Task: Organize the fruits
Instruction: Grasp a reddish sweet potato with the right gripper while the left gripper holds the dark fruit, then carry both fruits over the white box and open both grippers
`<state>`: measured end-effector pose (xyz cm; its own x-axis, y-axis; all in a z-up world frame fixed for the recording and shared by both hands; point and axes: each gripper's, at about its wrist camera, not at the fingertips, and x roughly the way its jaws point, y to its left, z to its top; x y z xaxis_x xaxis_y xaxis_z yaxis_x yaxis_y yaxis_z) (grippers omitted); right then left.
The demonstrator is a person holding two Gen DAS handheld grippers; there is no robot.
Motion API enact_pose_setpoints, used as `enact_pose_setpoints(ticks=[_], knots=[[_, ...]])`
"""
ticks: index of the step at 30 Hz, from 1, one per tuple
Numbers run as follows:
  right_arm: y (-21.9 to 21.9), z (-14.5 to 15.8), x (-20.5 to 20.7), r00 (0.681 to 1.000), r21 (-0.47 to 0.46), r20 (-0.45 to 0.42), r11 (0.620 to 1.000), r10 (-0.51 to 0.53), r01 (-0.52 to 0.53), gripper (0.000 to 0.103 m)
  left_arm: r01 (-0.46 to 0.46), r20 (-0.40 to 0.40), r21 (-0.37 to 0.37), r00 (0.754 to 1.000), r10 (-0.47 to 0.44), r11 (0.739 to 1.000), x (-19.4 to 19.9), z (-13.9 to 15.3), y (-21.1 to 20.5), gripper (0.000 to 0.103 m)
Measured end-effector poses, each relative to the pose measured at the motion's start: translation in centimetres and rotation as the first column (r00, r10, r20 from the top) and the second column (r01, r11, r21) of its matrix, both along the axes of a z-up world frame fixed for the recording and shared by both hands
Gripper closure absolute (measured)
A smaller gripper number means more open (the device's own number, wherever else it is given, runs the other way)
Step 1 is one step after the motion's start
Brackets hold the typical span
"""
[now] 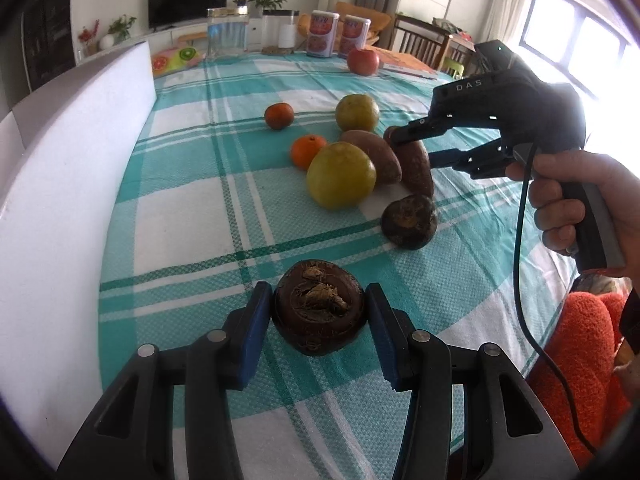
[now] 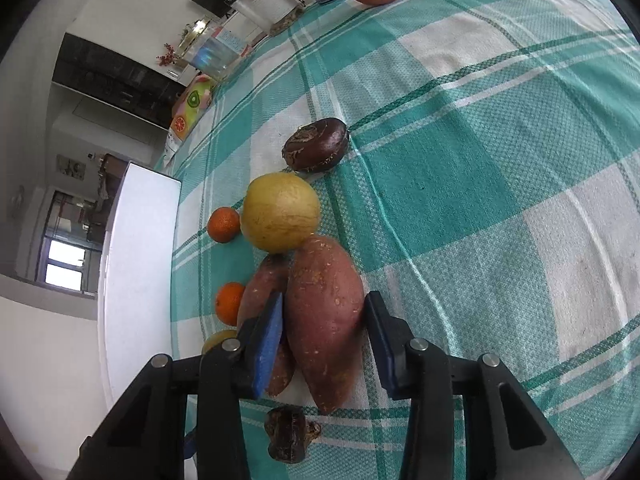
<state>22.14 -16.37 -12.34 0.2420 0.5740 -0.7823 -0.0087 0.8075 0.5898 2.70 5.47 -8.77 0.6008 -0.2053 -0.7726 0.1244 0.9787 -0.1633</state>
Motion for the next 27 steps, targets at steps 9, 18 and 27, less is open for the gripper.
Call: enact_pose_setpoints(ticks=[9, 18, 27], knots=[[-4.2, 4.6, -5.8, 0.994, 0.138, 0.086, 0.989, -0.062, 0.049, 0.062, -0.02, 0.036, -0.161, 0.999, 0.026, 0.987, -1.2, 4.4, 1.7, 0.054], [7.1, 11.9, -9.6, 0.968, 0.321, 0.211, 0.926, 0.136, -0.2, 0.062, -0.143, 0.157, -0.254, 0.97, 0.187, 0.957, -5.4, 13.4, 10.1, 0.053], [27.5, 11.4, -13.8, 0.871, 0.368, 0.204, 0.789, 0.447, -0.491, 0.062, -0.526, 0.094, -0.118, 0.839, 0.537, 0.842, -8.6, 9.9, 23.6, 0.053]])
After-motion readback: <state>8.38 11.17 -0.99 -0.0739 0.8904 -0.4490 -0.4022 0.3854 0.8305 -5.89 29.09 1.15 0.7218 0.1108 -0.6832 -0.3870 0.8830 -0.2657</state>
